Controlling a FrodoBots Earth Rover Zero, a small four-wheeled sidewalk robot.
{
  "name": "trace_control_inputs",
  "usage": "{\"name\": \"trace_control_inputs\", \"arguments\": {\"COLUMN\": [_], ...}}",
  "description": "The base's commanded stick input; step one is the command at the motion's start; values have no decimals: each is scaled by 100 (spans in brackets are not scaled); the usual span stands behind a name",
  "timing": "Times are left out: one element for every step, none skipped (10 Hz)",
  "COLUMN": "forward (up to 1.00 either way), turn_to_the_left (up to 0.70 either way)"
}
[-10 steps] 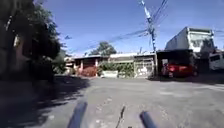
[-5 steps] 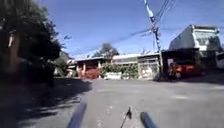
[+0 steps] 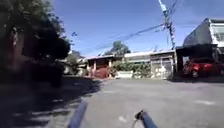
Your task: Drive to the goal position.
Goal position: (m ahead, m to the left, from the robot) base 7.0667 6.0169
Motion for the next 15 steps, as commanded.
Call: {"name": "trace_control_inputs", "arguments": {"forward": [100, 100, 100, 100, 100, 100, 100, 100, 100, 100, 100, 100, 100, 100, 100], "turn_to_the_left": [11, 2, 0, 0, 0, 0, 0, 0, 0, 0, 0, 0, 0, 0, 1]}}
